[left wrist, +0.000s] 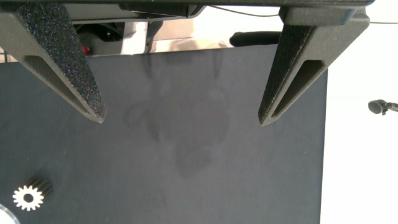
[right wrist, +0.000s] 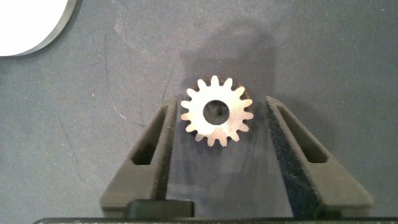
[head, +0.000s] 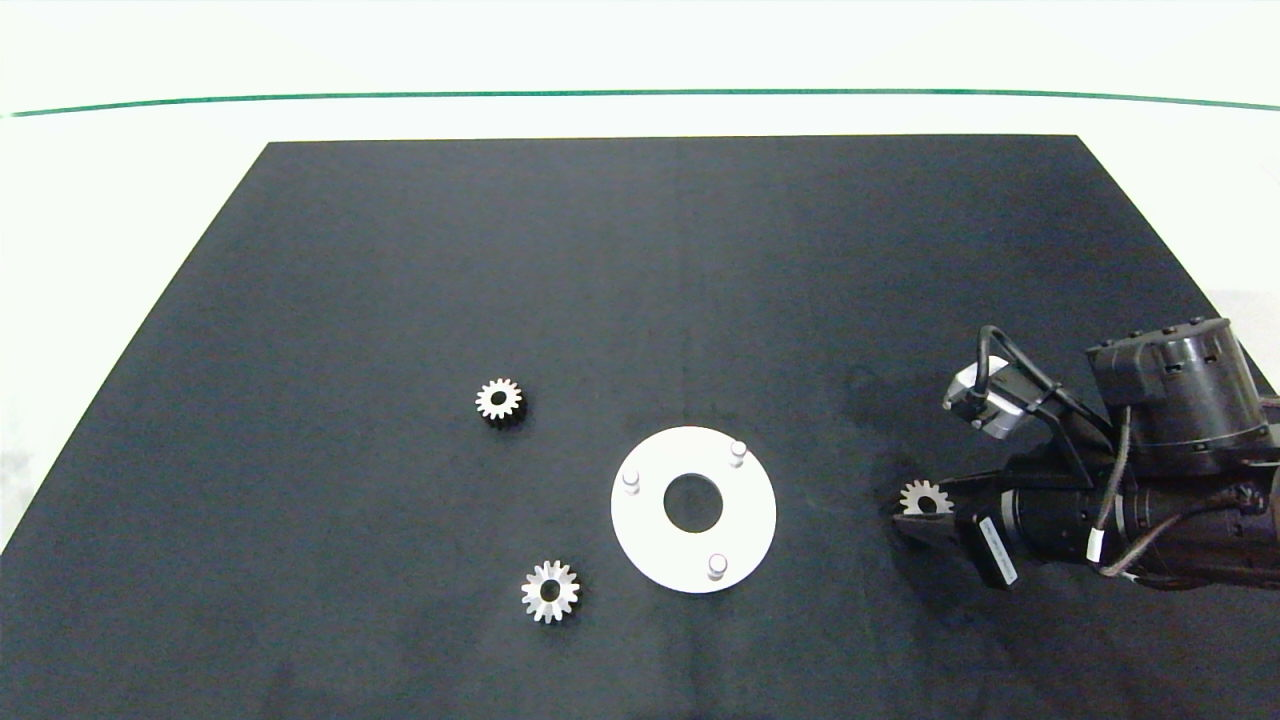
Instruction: Install three planetary gears onto the carrier pins
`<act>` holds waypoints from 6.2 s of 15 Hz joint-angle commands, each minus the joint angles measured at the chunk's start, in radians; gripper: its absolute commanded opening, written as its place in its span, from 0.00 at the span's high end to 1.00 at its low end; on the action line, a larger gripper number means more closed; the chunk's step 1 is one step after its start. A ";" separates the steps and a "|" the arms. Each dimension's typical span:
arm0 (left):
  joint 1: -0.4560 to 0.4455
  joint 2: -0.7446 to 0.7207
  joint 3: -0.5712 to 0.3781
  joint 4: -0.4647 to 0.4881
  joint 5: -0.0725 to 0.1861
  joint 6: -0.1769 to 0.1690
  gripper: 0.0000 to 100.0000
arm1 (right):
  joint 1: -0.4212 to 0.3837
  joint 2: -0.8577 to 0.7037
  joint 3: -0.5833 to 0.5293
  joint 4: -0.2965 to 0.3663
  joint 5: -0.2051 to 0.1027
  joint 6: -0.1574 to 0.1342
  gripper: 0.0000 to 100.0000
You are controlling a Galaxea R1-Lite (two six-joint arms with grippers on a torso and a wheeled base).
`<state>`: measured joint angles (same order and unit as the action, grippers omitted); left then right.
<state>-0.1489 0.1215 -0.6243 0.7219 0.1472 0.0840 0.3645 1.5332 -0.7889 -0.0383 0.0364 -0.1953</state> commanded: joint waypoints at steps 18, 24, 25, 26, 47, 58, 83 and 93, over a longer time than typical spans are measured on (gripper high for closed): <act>-0.001 0.000 -0.005 0.004 -0.003 0.002 0.00 | -0.001 0.013 0.013 -0.002 0.000 -0.003 0.84; -0.001 0.001 -0.005 0.004 -0.003 0.005 0.00 | -0.001 -0.005 0.028 0.008 -0.001 -0.003 0.96; -0.001 0.001 -0.005 0.004 -0.003 0.006 0.00 | -0.001 -0.013 0.027 0.008 -0.003 -0.004 0.96; -0.001 0.001 -0.005 0.002 -0.003 0.006 0.00 | -0.001 -0.041 0.022 0.009 -0.003 -0.006 0.96; -0.001 0.009 -0.005 -0.001 -0.005 0.025 0.00 | 0.413 -0.110 -0.101 0.135 -0.208 -0.039 0.96; -0.001 0.009 -0.006 -0.004 -0.006 0.025 0.00 | 0.389 0.016 -0.197 0.032 -0.240 -0.027 0.96; -0.012 0.024 -0.038 -0.022 -0.009 0.025 0.00 | 0.361 0.186 -0.385 0.031 -0.236 -0.001 0.96; -0.012 0.021 -0.038 -0.022 -0.009 0.026 0.00 | 0.364 0.222 -0.389 0.026 -0.234 0.005 0.96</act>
<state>-0.1611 0.1436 -0.6628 0.6955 0.1366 0.1096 0.7272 1.7506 -1.1777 -0.0119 -0.1970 -0.1889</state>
